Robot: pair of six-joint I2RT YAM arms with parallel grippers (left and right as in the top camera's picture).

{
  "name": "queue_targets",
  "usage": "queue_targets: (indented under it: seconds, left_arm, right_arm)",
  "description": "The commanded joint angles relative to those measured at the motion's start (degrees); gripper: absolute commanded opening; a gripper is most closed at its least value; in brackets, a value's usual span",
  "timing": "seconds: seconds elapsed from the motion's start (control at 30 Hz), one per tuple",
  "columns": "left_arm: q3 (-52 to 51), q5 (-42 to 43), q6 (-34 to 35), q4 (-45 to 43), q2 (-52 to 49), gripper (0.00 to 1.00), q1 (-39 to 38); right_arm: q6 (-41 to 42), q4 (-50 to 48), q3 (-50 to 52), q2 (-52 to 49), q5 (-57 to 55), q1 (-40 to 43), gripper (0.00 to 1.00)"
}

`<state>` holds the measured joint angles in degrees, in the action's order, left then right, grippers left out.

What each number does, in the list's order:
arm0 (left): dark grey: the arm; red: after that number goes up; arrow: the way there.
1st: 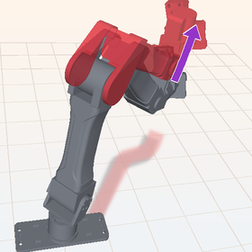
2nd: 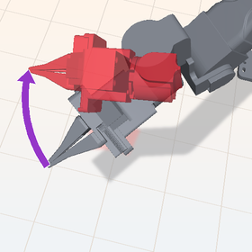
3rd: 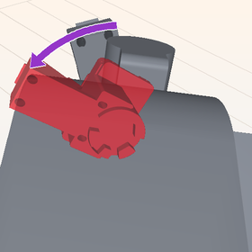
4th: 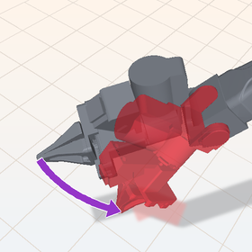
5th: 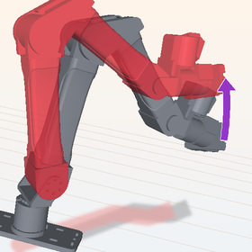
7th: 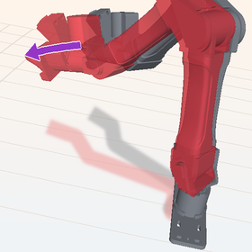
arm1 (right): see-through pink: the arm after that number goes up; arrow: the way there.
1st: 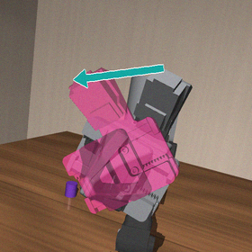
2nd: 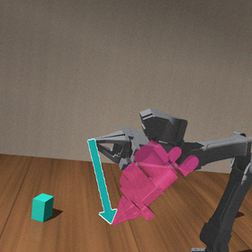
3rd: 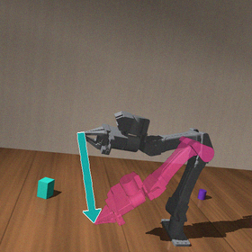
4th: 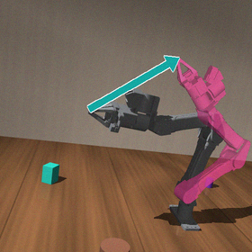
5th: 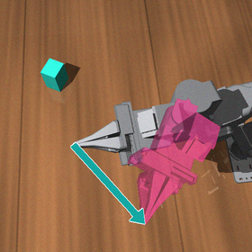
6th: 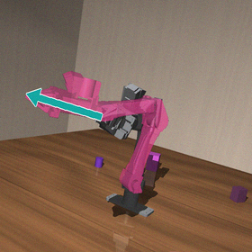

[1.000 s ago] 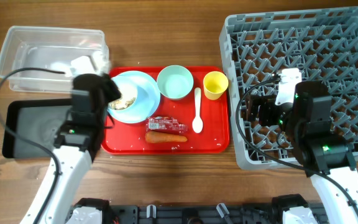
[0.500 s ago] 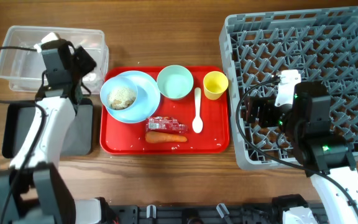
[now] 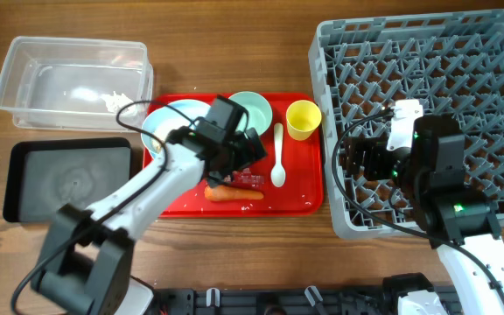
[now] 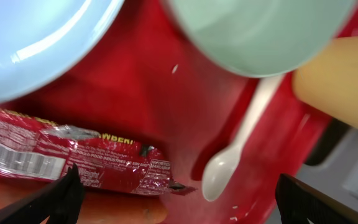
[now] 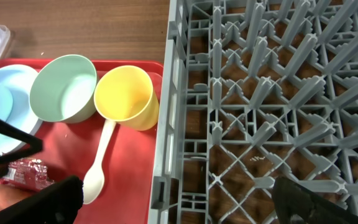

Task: Sort waste into correct bins and load items into the dishwasher rack
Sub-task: 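Move the left gripper to the red wrapper beside the plate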

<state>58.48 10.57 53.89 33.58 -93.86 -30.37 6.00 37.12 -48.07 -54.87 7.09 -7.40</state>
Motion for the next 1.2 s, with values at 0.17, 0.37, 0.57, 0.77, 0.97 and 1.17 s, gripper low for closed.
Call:
queue_targets:
  seconds: [0.17, 0.37, 0.57, 0.77, 0.97, 1.17]
  left_arm:
    - [-0.2, -5.4, 9.2, -0.3, -9.0, 0.86, -2.9]
    - [-0.2, -7.1, 9.2, -0.5, -10.0, 0.38, -2.9]
    - [-0.2, -9.2, 9.2, -0.8, -10.0, 0.04, -2.9]
    - [-0.1, -9.2, 7.8, -1.2, -8.9, 0.72, -2.8]
    - [-0.1, -10.7, 7.8, -1.2, -10.3, 0.77, -2.9]
    - [-0.1, -13.1, 7.8, -1.2, -12.4, 0.53, -2.9]
  right_arm:
    - [0.6, 0.0, -1.1, 0.0, 0.7, -0.1, 1.00]
    - [0.6, 0.0, -1.1, 0.0, 0.7, -0.1, 1.00]
    - [0.6, 0.0, -1.1, 0.0, 0.7, -0.1, 1.00]
    - [0.4, 0.0, -1.1, 0.0, 0.7, -0.1, 1.00]
    - [0.4, 0.0, -1.1, 0.0, 0.7, -0.1, 1.00]
    - [0.4, 0.0, -1.1, 0.0, 0.7, -0.1, 1.00]
